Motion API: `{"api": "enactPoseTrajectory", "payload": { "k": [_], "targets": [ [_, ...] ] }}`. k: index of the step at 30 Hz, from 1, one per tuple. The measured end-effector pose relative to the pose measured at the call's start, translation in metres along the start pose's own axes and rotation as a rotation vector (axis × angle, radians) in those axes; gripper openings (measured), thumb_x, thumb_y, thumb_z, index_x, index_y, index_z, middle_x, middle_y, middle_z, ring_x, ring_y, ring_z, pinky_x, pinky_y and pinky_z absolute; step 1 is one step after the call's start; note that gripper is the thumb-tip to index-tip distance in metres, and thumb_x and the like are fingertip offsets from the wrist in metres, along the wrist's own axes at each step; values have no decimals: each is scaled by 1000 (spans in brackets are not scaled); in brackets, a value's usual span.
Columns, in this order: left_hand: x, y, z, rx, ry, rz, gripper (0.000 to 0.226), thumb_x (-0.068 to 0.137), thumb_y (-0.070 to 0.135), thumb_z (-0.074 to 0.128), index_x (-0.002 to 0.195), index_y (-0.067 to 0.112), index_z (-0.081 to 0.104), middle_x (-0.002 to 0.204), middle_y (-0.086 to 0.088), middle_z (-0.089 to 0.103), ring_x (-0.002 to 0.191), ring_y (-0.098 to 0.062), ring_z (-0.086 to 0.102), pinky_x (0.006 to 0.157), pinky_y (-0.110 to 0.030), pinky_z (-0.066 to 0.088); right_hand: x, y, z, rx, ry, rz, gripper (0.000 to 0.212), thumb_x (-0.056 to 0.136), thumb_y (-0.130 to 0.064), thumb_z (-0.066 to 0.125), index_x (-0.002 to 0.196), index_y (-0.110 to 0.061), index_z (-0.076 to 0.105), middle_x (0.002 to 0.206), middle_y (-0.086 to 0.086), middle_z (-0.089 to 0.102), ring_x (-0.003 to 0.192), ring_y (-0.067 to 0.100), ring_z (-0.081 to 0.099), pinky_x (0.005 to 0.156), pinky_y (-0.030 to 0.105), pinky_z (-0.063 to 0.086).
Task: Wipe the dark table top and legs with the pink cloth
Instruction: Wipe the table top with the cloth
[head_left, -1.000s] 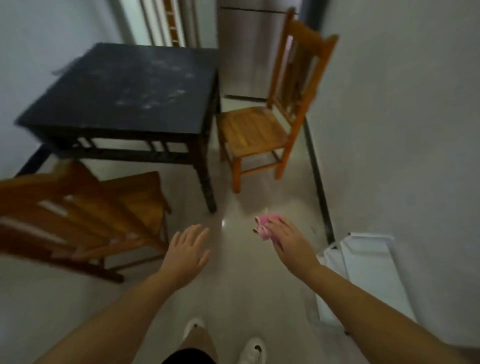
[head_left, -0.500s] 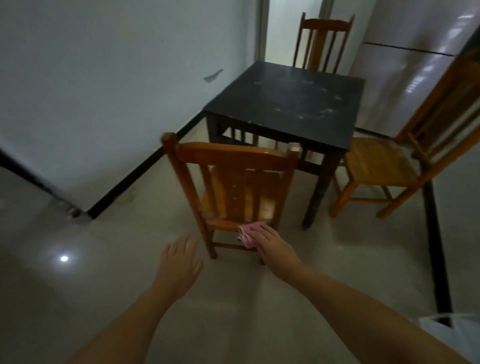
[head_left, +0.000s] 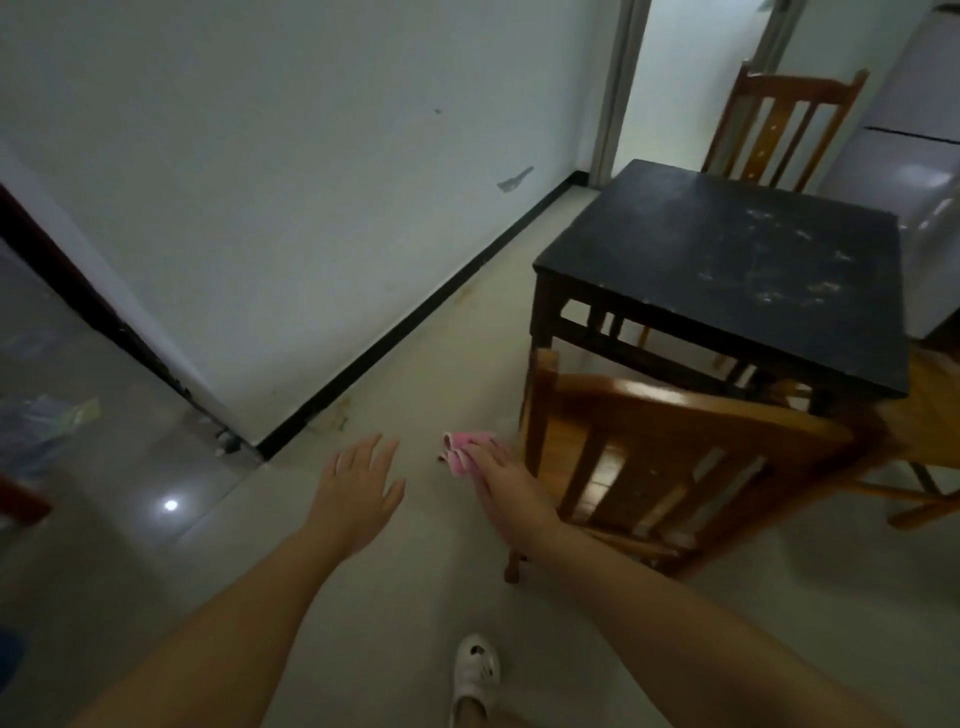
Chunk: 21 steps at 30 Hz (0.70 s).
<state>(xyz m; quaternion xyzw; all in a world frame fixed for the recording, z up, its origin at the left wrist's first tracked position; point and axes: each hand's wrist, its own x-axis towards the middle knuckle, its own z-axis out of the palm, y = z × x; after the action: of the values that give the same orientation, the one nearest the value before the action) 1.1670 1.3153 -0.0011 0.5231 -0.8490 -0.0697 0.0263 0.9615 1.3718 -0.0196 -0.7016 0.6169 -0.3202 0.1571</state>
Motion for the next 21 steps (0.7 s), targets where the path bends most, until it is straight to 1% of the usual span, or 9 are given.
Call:
{"api": "enactPoseTrajectory", "payload": {
  "k": [2,5,8,10,13,16,17,19,21],
  "targets": [
    [31,-23,-7,0,7,-26,77,79,55,9,139,13,35,143,-15,37,130,-32,36,107,-45,27,46,1,14,36,18,-7,35,100,-22,38,129,-10,54,128,7,56,119,23,50,100,40,44],
    [80,-58,-21,14,41,-44,73,82,52,14,136,11,40,140,-16,42,130,-32,38,106,-48,27,116,0,25,44,-11,-7,35,99,-12,42,131,-6,51,128,11,56,120,26,49,107,38,38],
    [129,-89,-38,0,29,-63,68,85,50,19,140,12,34,142,-15,38,132,-32,33,108,-50,26,186,-1,38,49,-11,32,37,101,-16,37,136,-9,46,133,9,52,124,24,43,109,36,33],
    [163,-107,-45,9,50,-62,66,88,50,20,141,12,32,142,-14,38,132,-31,33,107,-49,27,231,0,49,39,-1,8,37,100,-17,38,134,-8,48,131,11,54,122,26,45,109,35,33],
    [225,-140,-47,13,47,-47,56,94,42,34,141,11,31,145,-15,33,134,-30,29,108,-48,22,297,12,62,44,-8,-1,42,100,-28,32,131,-8,51,128,10,56,120,27,47,106,37,37],
    [299,-173,-52,15,48,16,68,86,49,19,137,7,38,141,-18,40,130,-31,36,106,-52,25,360,47,69,10,49,38,34,99,-21,41,129,-10,54,129,8,56,120,27,48,105,35,37],
    [325,-181,-56,12,39,31,70,86,50,15,139,8,35,143,-17,36,133,-30,32,108,-51,21,380,59,69,-9,72,50,33,99,-18,43,129,-10,54,130,7,56,121,26,47,106,35,36],
    [377,-192,-64,-5,2,78,62,92,47,21,144,12,24,150,-13,24,138,-25,19,113,-46,11,417,81,65,-28,113,135,33,98,-18,44,129,-11,54,132,6,54,123,25,46,107,39,37],
    [429,-198,-73,14,-10,175,68,88,52,14,145,16,18,152,-9,19,140,-22,14,114,-43,6,448,103,60,-40,172,207,32,98,-18,44,128,-11,54,131,6,55,122,25,47,105,42,38]
  ]
}}
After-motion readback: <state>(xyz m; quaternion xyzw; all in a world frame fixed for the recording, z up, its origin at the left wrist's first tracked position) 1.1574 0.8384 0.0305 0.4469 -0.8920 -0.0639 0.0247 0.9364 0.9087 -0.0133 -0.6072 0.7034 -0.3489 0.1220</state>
